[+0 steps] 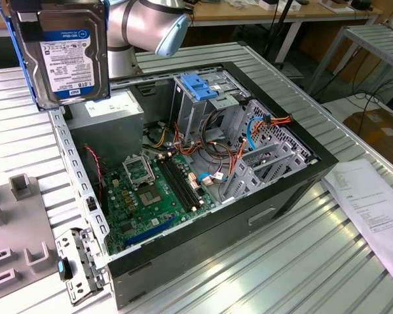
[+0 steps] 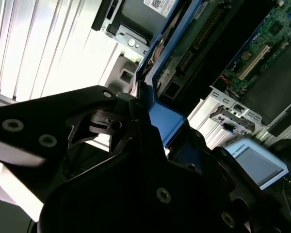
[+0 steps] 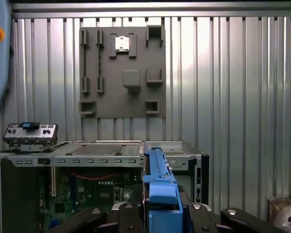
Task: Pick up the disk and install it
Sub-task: 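Pick up the disk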
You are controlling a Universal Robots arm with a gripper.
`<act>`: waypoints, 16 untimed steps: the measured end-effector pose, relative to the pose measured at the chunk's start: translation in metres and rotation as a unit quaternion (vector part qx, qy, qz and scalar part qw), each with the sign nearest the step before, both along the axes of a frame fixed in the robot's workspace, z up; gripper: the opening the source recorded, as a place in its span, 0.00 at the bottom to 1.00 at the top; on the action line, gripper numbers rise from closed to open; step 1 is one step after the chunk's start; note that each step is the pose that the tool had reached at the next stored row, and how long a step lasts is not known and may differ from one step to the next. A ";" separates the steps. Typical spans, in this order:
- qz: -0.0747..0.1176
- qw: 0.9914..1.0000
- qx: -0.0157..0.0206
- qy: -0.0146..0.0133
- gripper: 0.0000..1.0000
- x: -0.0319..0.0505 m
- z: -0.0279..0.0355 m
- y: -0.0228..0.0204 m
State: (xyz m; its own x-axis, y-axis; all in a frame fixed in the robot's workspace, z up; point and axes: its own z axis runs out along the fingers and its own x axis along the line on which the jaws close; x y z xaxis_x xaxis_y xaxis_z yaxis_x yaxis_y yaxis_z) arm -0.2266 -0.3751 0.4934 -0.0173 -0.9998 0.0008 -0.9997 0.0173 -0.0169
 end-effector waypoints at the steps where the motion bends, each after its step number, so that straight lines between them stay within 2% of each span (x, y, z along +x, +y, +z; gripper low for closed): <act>1: 0.000 1.000 0.000 0.000 0.37 0.0018 -0.0002 0.0000; 4: 0.000 1.000 0.000 0.000 0.37 0.0161 -0.0008 0.0000; 7: 0.000 1.000 0.000 0.000 0.37 0.0369 -0.0015 0.0000; 9: -0.001 1.000 0.000 0.000 0.37 0.0446 -0.0018 0.0000; 11: -0.001 1.000 0.000 0.000 0.37 0.0581 -0.0022 0.0000; 14: -0.001 1.000 0.000 0.000 0.37 0.0726 -0.0029 0.0000; 16: -0.002 1.000 0.000 0.000 0.37 0.0780 -0.0032 0.0000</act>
